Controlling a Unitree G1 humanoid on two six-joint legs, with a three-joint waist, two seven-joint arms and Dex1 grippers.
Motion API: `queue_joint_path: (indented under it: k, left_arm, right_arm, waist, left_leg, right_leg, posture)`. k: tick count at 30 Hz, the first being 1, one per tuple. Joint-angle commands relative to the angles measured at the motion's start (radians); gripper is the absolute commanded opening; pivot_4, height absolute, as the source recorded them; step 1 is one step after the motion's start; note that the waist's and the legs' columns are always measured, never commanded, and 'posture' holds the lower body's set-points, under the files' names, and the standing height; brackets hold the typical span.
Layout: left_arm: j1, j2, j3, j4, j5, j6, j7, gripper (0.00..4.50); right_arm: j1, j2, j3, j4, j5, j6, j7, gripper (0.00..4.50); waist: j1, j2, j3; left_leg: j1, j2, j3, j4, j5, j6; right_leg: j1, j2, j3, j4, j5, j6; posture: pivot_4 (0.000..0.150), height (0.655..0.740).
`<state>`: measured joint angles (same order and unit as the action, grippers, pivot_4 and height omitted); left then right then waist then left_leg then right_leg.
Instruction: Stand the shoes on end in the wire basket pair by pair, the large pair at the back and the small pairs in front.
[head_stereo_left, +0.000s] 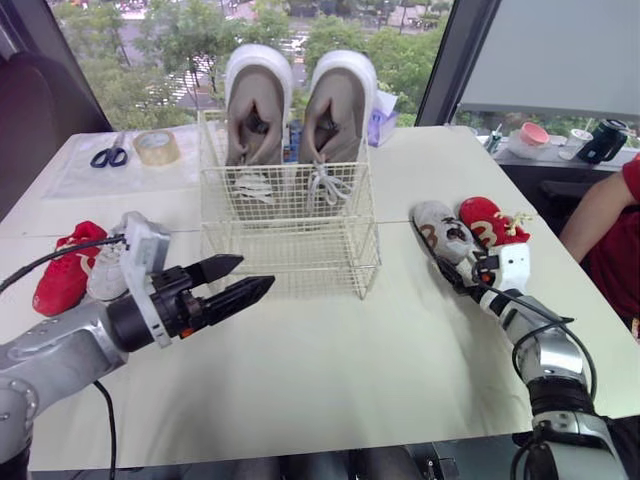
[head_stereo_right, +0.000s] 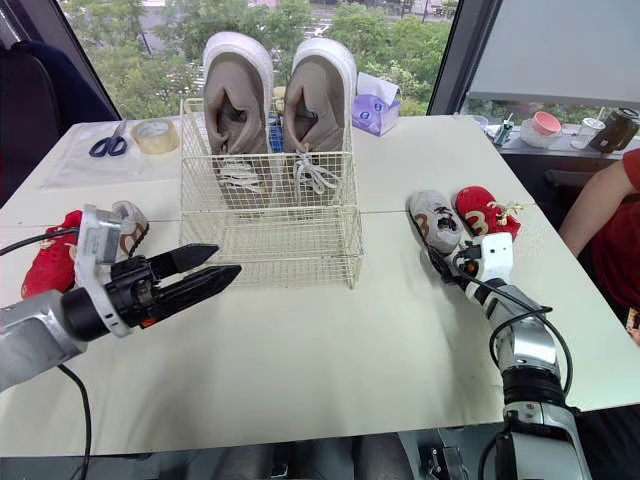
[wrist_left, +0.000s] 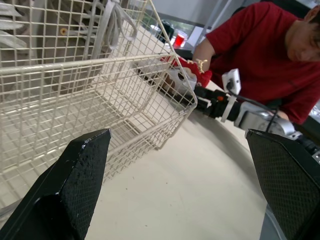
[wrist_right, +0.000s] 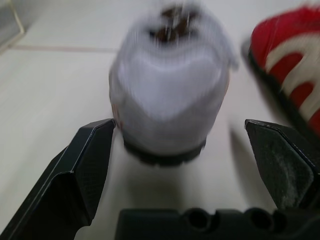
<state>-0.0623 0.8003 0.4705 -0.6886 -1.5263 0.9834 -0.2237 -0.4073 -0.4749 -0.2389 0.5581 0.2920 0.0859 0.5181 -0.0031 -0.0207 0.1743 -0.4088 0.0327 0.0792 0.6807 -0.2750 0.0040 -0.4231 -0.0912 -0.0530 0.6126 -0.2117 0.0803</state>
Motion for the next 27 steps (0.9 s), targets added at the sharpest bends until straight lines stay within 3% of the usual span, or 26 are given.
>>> queue_joint_path:
  k: [1,3,6,8,18,19,23,27]
  left_arm:
    - [0.011,0.029,-0.032,-0.024,0.038,-0.032,-0.040,4.48]
    - [0.022,0.038,-0.038,-0.023,0.048,-0.043,-0.053,4.50]
    - [0.036,0.046,-0.041,-0.018,0.057,-0.057,-0.068,4.50]
    - [0.049,0.050,-0.045,-0.016,0.070,-0.061,-0.083,4.50]
    - [0.068,0.054,-0.073,0.003,0.129,-0.083,-0.135,4.50]
    - [0.070,0.053,-0.075,0.004,0.134,-0.084,-0.140,4.50]
    - [0.075,0.049,-0.084,0.010,0.154,-0.090,-0.157,4.50]
    - [0.070,0.052,-0.103,0.022,0.178,-0.093,-0.179,4.50]
  right_arm:
    - [-0.086,0.002,0.002,0.124,-0.032,-0.088,0.012,4.25]
    - [-0.115,0.002,0.003,0.181,-0.039,-0.118,0.018,3.76]
    - [-0.143,0.004,0.006,0.230,-0.046,-0.157,0.039,2.24]
    - [-0.159,0.005,0.008,0.250,-0.046,-0.164,0.057,1.68]
    - [-0.083,0.011,0.044,0.112,-0.066,-0.151,0.093,1.53]
    - [-0.058,0.012,0.054,0.072,-0.069,-0.146,0.098,2.56]
    - [0.005,0.019,0.069,-0.030,-0.073,-0.121,0.086,4.45]
    - [-0.019,0.008,0.051,0.017,-0.082,-0.153,0.060,4.45]
  waist:
    - [-0.009,0.001,0.000]
    - [-0.012,0.001,0.000]
    - [-0.013,0.001,0.000]
    - [-0.014,0.001,0.000]
    - [-0.014,0.002,0.001]
    - [-0.014,0.002,0.001]
    - [-0.013,0.002,0.001]
    - [-0.014,0.002,0.001]
  left_leg:
    - [0.000,0.000,0.000,0.000,0.000,0.000]
    - [0.000,0.000,0.000,0.000,0.000,0.000]
    - [0.000,0.000,0.000,-0.001,0.000,0.000]
    - [0.000,0.000,0.000,-0.001,0.000,0.000]
    - [0.000,0.001,0.000,-0.002,0.000,0.000]
    - [0.000,0.001,0.000,-0.002,0.000,0.000]
    - [0.000,0.001,0.000,-0.002,0.000,0.000]
    - [0.000,0.002,0.000,-0.002,0.000,-0.001]
  right_leg:
    - [0.000,0.000,0.000,0.000,0.000,0.000]
    - [0.000,0.000,0.000,0.000,0.000,0.000]
    - [0.000,0.001,0.000,0.000,0.000,0.000]
    - [0.000,0.000,0.000,0.000,0.000,0.000]
    - [-0.001,0.000,0.001,0.000,0.000,0.000]
    - [-0.001,0.000,0.001,0.000,0.000,0.000]
    - [-0.001,0.000,0.001,0.000,0.000,0.000]
    - [-0.001,0.000,0.000,0.000,0.000,0.000]
  posture:
    - [0.150,0.7400]
    - [0.150,0.7400]
    - [0.150,0.7400]
    - [0.150,0.7400]
    - [0.150,0.7400]
    - [0.150,0.7400]
    - [0.150,0.7400]
    - [0.150,0.7400]
